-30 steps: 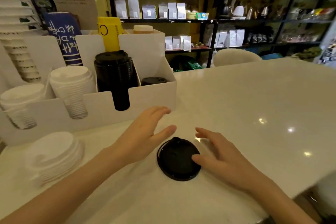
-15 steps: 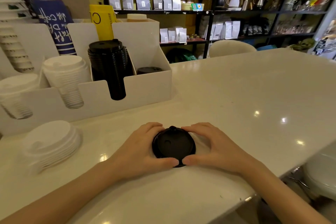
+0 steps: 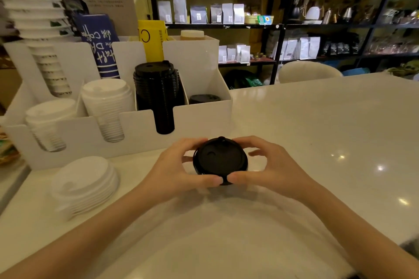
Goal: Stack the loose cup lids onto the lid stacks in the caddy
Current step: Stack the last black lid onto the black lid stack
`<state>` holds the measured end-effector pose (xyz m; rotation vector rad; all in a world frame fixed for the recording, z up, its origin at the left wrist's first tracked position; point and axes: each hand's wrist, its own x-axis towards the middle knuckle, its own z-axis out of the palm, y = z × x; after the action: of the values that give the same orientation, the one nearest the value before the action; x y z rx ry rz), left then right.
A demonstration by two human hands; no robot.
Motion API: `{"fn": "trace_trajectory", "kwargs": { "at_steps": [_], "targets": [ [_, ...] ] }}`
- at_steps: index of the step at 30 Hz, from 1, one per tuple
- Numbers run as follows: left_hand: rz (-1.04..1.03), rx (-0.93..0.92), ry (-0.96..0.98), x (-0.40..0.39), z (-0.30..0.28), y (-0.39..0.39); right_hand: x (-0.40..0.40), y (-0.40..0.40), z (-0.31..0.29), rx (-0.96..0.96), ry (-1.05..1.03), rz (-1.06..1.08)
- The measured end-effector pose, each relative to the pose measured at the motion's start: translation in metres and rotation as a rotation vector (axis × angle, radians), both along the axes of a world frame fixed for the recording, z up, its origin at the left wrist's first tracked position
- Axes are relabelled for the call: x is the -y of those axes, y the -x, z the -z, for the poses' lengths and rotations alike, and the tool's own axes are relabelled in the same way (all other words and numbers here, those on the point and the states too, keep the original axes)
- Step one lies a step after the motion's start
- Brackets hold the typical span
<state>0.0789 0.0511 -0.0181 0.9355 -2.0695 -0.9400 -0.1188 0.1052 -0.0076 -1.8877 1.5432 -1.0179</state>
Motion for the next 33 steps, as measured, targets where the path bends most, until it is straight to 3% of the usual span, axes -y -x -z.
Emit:
{"fn": "trace_trajectory", "kwargs": {
  "at_steps": [12, 22, 27, 33],
  "targets": [
    [-0.257, -0.31, 0.112, 0.046, -0.083, -0.014, 0.072, -0.032, -0.079, 0.126, 0.253, -0.042],
    [-0.413, -0.659, 0.237, 0.079, -0.113, -0.025, 0.128, -0.06, -0.104, 0.392, 0.35, -0.086],
    [-0.586, -0.422, 0.442, 0.1, -0.108, -0.041, 0.142, -0.068, -0.096, 0.359, 0.326, -0.168],
    [-0.601, -0.122, 0.409, 0.111, -0.105, -0.049, 0.153, -0.073, -0.086, 0.293, 0.236, -0.215]
  ]
}}
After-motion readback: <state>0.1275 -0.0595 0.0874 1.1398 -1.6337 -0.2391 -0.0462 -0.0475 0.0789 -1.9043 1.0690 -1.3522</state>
